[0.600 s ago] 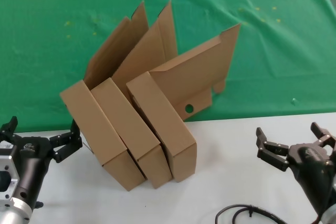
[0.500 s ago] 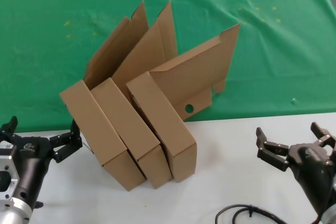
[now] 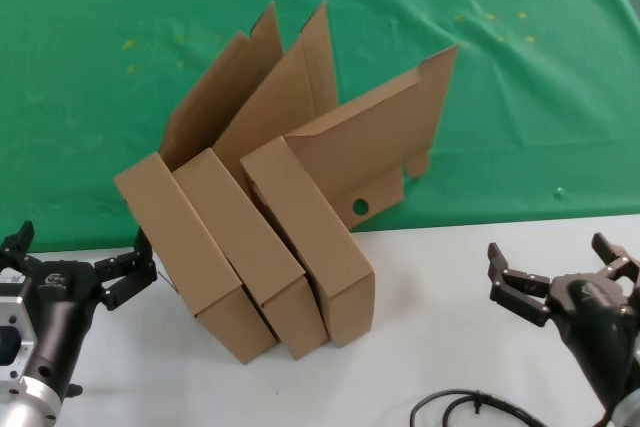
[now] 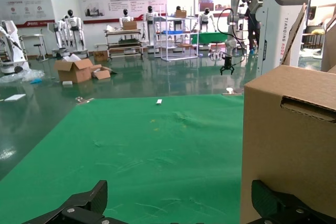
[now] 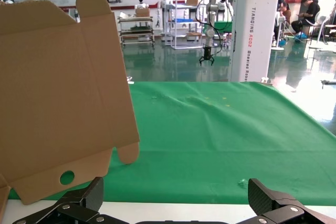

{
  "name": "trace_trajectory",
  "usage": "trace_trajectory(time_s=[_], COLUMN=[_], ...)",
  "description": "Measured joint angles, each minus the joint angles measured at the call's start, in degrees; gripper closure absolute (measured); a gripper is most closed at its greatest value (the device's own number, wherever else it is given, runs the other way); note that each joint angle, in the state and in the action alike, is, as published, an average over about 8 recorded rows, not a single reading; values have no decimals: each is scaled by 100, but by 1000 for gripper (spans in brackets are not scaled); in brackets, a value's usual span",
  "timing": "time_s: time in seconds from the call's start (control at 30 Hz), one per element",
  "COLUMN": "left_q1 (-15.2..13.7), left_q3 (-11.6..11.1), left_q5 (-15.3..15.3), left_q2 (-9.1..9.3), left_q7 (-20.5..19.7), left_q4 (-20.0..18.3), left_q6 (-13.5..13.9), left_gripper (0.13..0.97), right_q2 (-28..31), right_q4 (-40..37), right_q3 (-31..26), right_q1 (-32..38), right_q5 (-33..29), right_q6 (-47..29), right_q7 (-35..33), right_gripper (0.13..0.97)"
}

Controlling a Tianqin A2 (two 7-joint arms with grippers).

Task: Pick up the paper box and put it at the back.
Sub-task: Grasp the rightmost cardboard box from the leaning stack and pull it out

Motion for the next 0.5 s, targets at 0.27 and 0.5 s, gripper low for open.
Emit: trace_trajectory(time_s=[0.27,0.5], left_q1=[0,0], left_q3=[0,0], left_q5=[0,0], left_q2=[0,0], left_q7=[0,0], left_q4=[0,0], left_q6=[0,0], left_gripper=[146,203], right_q2=[0,0], right_q4=[0,0], right_q3=[0,0], right_q1=[0,0], right_q5=[0,0], right_q6=[0,0], right_q7=[0,0], right_gripper=[129,129])
